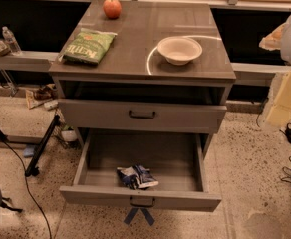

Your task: Pick blue chip bag from middle drawer and place on counter

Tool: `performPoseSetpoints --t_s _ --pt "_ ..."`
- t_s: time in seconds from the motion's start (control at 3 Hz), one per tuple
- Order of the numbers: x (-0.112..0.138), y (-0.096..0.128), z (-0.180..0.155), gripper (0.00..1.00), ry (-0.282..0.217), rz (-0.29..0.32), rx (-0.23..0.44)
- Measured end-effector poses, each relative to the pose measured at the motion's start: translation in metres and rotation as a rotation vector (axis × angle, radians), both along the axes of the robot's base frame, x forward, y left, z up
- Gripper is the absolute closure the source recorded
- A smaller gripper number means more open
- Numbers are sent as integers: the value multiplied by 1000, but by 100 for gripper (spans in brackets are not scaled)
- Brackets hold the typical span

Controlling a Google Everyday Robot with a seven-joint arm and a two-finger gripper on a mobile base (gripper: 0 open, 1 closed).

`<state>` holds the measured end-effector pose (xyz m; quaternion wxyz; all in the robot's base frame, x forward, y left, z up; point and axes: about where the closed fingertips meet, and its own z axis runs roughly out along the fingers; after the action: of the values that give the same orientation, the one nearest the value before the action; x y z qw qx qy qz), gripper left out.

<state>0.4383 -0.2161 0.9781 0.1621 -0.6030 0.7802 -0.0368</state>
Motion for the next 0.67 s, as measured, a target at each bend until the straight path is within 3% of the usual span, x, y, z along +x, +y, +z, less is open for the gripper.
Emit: performPoseSetpoints --t_s 0.33,0.67 --pt "0 0 0 0 0 0 0" --pt "2 8 -25 0 53 -32 77"
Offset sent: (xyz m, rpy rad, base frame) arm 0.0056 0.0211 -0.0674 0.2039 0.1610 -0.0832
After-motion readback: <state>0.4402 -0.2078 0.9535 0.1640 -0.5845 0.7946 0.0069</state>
